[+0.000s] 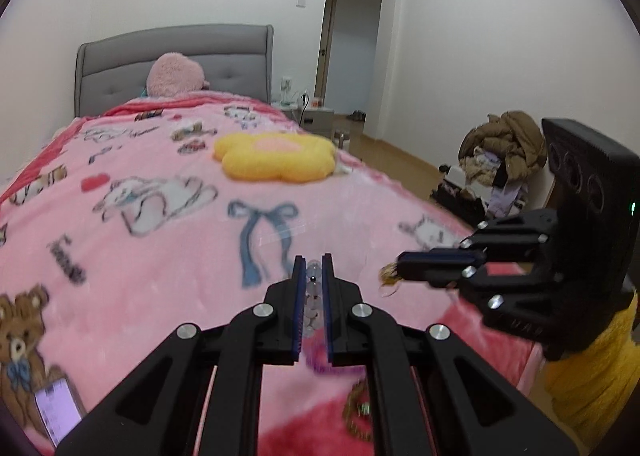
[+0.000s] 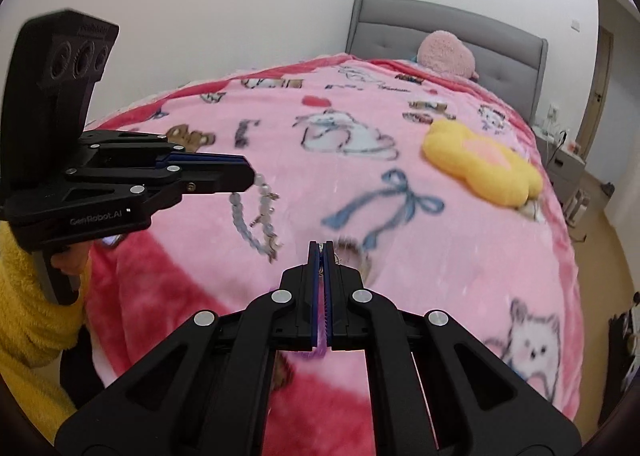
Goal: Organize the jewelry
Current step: 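Carry both held items over the container and open both grippers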
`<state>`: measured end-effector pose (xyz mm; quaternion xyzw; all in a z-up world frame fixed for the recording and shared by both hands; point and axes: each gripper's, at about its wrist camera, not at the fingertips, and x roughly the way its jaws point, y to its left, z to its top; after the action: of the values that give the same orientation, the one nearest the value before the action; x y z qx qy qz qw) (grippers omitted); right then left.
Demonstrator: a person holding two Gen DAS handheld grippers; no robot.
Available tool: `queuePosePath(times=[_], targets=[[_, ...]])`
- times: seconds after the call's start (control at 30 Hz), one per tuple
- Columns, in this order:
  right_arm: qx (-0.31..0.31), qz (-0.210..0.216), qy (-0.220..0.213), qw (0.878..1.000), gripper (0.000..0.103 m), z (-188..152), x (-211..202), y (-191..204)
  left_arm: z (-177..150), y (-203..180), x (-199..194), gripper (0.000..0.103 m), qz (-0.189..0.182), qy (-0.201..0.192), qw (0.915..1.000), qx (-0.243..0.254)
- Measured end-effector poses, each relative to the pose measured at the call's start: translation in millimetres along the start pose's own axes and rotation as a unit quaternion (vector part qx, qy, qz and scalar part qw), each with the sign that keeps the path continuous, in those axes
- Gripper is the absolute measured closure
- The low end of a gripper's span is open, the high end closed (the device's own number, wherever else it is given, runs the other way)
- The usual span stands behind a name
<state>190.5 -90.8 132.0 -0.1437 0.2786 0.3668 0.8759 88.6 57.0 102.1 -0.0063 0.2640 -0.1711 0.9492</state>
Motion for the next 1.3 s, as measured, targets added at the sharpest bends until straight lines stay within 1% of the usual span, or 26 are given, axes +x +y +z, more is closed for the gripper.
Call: queuePosePath(times=[0.1, 0.2, 0.23, 0.3, 0.4, 0.47, 0.53, 0.67, 0.73, 0.87, 1.2, 1.3], targets=[[0.001, -0.006, 0.003, 1.000, 0.101, 17, 11, -6, 15, 3, 8, 0.095, -0.007, -0.006, 0.9999, -0.006], [0.005, -0.017, 0.012, 1.000, 0.101, 28, 23, -14, 31, 9, 26, 0.095, -0.015, -0.001, 0.9996, -0.024], [0.010, -0.016, 0.021, 1.000, 0.101, 31, 31, -18, 33, 10, 30, 0.095, -0.016, 0.001, 0.9995, -0.025], [0.022, -0.017, 0.036, 0.999, 0.101, 33, 44, -25, 37, 12, 41, 0.095, -0.004, 0.004, 0.9996, -0.026], [0.040, -0.012, 0.061, 0.997, 0.101, 30, 65, -36, 34, 19, 59, 0.095, -0.003, 0.022, 0.9992, -0.034], [0.039, -0.007, 0.073, 0.997, 0.101, 26, 74, -36, 28, 24, 71, 0.095, -0.007, 0.037, 0.9984, -0.041], [0.041, -0.003, 0.081, 0.996, 0.101, 21, 81, -36, 20, 26, 81, 0.095, -0.010, 0.055, 0.9974, -0.046], [0.051, 0.011, 0.096, 0.994, 0.101, 14, 91, -35, 7, 27, 94, 0.095, -0.003, 0.085, 0.9955, -0.042], [0.053, 0.017, 0.101, 0.993, 0.101, 10, 93, -34, 2, 27, 97, 0.095, -0.005, 0.095, 0.9946, -0.040], [0.055, 0.021, 0.105, 0.993, 0.101, 8, 95, -33, 0, 25, 99, 0.095, -0.006, 0.103, 0.9941, -0.035], [0.047, 0.027, 0.105, 0.993, 0.100, 14, 91, -29, 7, 25, 95, 0.095, -0.003, 0.100, 0.9943, -0.037], [0.046, 0.024, 0.107, 0.993, 0.099, 14, 90, -27, 11, 27, 93, 0.095, -0.016, 0.104, 0.9934, -0.047]])
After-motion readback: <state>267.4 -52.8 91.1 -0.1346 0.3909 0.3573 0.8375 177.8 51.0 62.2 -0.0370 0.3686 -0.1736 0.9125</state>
